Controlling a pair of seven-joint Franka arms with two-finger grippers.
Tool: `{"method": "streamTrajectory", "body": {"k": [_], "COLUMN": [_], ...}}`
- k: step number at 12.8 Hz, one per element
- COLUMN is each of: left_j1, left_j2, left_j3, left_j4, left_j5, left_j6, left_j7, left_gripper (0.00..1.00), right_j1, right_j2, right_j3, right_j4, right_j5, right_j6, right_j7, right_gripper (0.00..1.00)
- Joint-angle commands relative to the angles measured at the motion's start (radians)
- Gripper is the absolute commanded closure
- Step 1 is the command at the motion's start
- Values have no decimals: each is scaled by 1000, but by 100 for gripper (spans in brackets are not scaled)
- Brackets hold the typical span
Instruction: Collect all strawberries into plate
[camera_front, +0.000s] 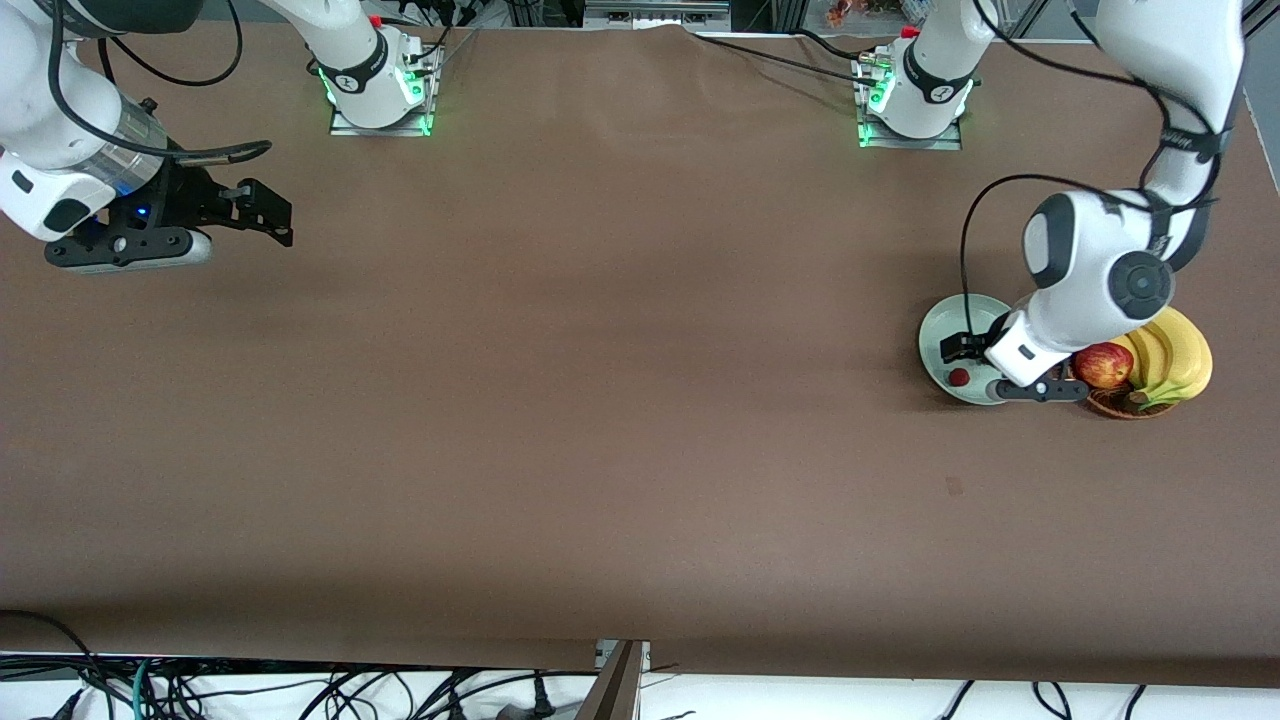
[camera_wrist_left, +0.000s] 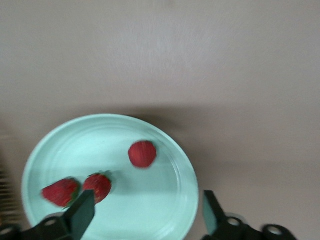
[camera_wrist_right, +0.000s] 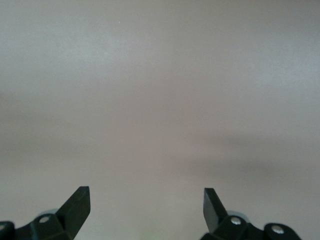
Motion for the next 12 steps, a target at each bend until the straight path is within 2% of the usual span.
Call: {"method": "streamTrajectory", "body": {"k": [1,3,7,12], "left_j1": [0,0,-23,-55], "left_j2": [-121,-167,-178,-189], "left_j3": [-1,-6,-6,-6], "left_j4": [48,112,333,497], "left_j5": [-20,-15,-14,-14], "left_j6": [-137,-240,-527,-738], "left_j7": [35,31,21,-1], "left_gripper": [0,0,0,0], "right_j1": [-2,-2,9,9], "right_j2": [6,9,7,-14], "right_j3": [15,15,12,4], "right_j4": [22,19,17,20], "right_j5": [-5,6,-3,-13], "right_j6": [1,-11,-10,-28], "right_j7": [-13,-12,-13,-15], "right_gripper": [0,0,0,0]}}
